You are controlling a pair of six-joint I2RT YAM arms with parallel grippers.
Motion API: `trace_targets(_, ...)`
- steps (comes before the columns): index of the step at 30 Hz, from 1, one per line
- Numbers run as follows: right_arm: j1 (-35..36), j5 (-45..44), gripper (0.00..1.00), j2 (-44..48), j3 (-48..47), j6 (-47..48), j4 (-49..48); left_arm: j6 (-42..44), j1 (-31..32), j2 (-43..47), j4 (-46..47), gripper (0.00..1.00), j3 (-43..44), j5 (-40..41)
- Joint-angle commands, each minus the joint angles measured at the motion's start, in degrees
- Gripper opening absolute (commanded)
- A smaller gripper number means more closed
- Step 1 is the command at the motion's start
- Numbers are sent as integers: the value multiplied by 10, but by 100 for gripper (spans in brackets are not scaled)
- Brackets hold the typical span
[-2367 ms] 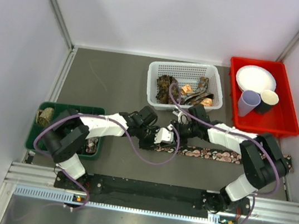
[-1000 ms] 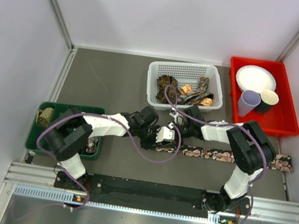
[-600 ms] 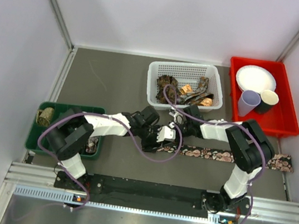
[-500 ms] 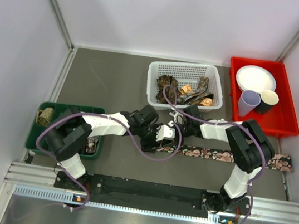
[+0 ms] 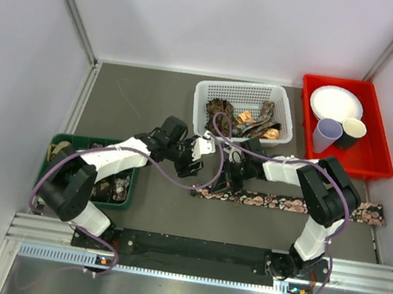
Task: Roll the ties
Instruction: Roll the tie at the center of the board.
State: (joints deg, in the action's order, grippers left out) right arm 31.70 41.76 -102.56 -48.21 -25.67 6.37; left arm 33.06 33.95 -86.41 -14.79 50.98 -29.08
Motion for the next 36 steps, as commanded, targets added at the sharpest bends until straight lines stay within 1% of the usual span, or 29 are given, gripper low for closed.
trace_targets(1, 1, -22, 0, -5, -21, 13, 11, 25, -18, 31, 130, 67, 0, 24)
trace_targets(2, 1, -21, 0, -4, -21, 12, 10, 37, -25, 28, 162, 67, -2, 22)
trace_targets(3, 1, -22, 0, -4, -21, 12, 11, 72, -36, 17, 165, 67, 5, 19)
trace_targets(5, 1, -25, 0, -2, -20, 13, 11, 112, -45, 5, 165, 67, 21, 12)
trace_targets(8, 1, -26, 0, 2, -16, 13, 8, 149, -55, -16, 170, 66, 54, 3)
trace_targets(15, 1, -32, 0, 3, -12, 13, 4, 191, -54, -63, 216, 66, 76, 18)
trace_targets(17, 2, -32, 0, 3, -12, 15, 5, 191, -54, -68, 229, 67, 83, 14)
trace_targets(21, 1, -32, 0, 4, -10, 15, 3, 222, -53, -95, 181, 66, 109, -12)
trace_targets(24, 2, -33, 0, 4, -10, 15, 4, 226, -53, -123, 167, 64, 130, -13)
trace_targets(25, 2, -32, 0, 5, -10, 14, 4, 226, -53, -132, 159, 59, 139, -12)
trace_targets(28, 1, -32, 0, 5, -8, 13, 2, 221, -50, -161, 127, 50, 172, -8)
trace_targets(29, 2, -33, 0, 6, -9, 13, 2, 203, -50, -168, 126, 46, 185, -7)
trace_targets(31, 1, -33, 0, 6, -9, 13, 3, 209, -49, -179, 100, 44, 195, -22)
trace_targets(33, 2, -33, 0, 5, -9, 12, 3, 237, -47, -184, 78, 44, 196, -45)
trace_targets(35, 2, -32, 0, 3, -12, 12, 4, 242, -43, -190, 71, 43, 200, -40)
trace_targets(36, 2, -32, 0, 2, -12, 12, 4, 244, -41, -199, 67, 38, 206, -32)
